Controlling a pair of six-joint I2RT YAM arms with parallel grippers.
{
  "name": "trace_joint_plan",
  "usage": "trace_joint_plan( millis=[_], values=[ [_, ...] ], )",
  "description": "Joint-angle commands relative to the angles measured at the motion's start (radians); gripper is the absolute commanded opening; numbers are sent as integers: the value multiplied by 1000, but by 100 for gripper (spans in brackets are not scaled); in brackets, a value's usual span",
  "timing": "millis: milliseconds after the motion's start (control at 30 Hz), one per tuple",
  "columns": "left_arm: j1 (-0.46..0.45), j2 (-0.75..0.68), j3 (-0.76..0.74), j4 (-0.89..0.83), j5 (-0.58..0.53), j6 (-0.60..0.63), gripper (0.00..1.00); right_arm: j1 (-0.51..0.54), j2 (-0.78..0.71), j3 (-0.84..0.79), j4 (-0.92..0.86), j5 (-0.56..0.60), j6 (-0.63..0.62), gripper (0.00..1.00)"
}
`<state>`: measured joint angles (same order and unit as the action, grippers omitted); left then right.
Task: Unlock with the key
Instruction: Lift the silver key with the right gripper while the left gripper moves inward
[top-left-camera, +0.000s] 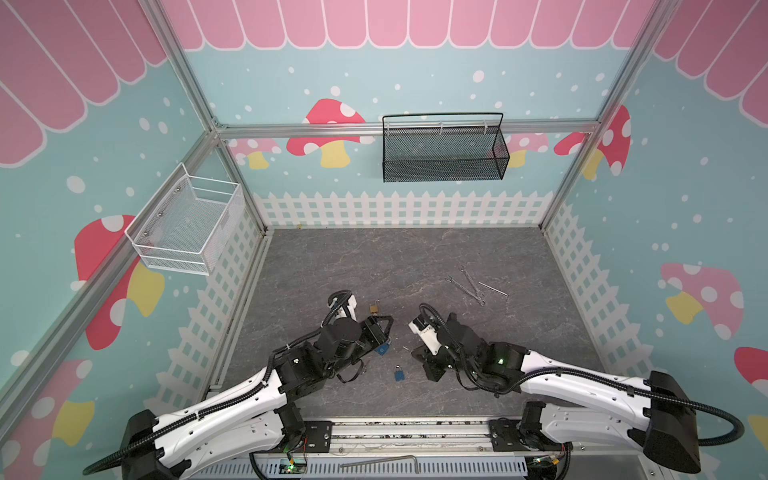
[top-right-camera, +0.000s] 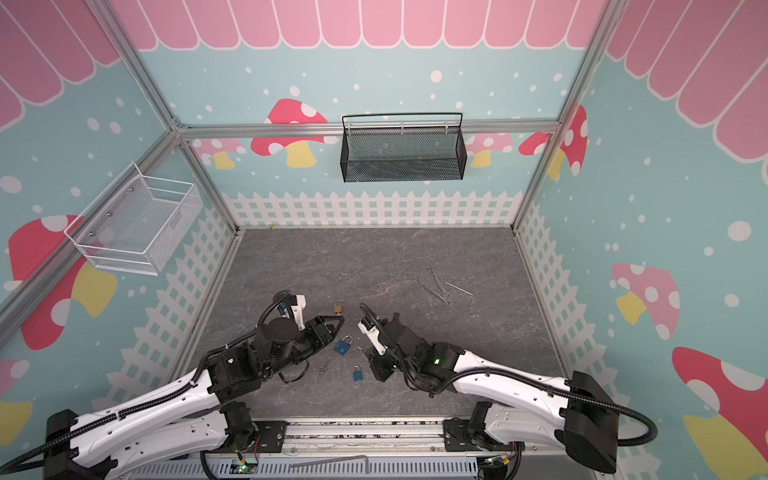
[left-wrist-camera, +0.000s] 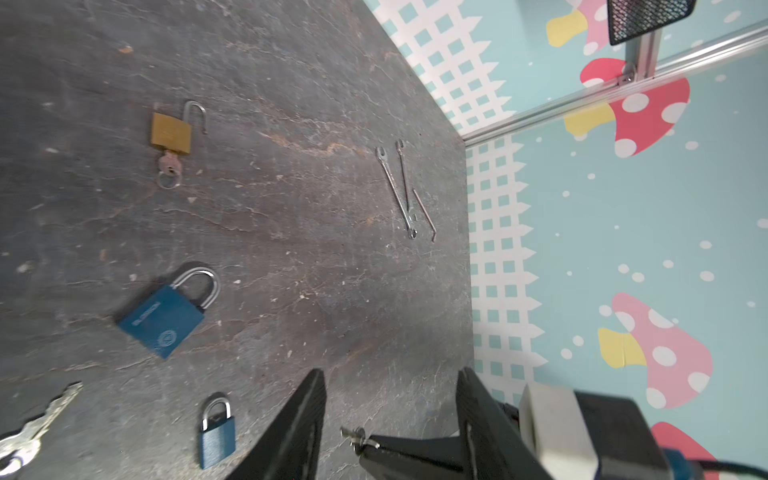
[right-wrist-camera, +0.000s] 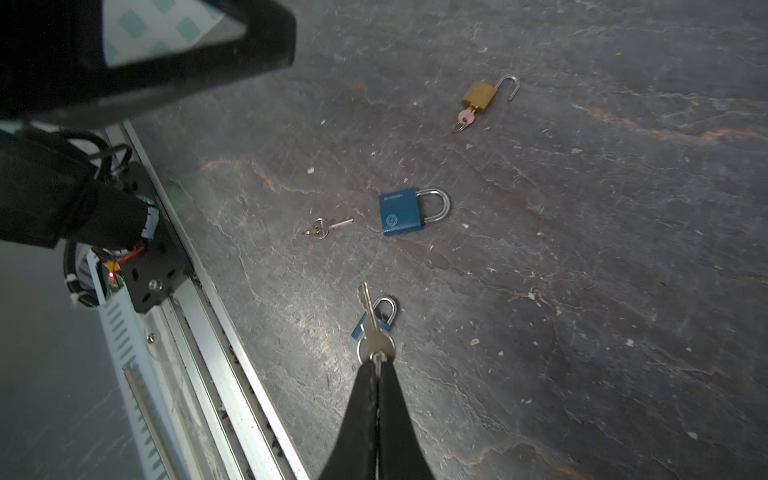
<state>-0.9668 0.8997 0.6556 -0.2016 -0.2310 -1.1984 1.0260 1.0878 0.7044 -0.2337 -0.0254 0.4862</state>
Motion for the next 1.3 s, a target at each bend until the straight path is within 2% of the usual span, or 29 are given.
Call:
trace_joint_plan(
  millis=[0, 300, 633, 900, 1267],
  values=[
    [-38, 49, 33, 135, -4, 53, 51, -43, -51, 25, 19, -48, 33, 0],
    [-77, 163, 32, 286, 7, 76, 46, -83, -113, 64, 32, 7, 64, 0],
    [-85, 240, 55, 316, 9, 74, 38, -84, -103, 74, 59, -11, 65, 0],
    [-85, 226, 12, 333, -53, 40, 26, -84, -98, 64, 75, -38, 63, 0],
    [-85, 220, 3, 335, -60, 39, 9, -84, -75, 67, 82, -53, 49, 0]
  ],
)
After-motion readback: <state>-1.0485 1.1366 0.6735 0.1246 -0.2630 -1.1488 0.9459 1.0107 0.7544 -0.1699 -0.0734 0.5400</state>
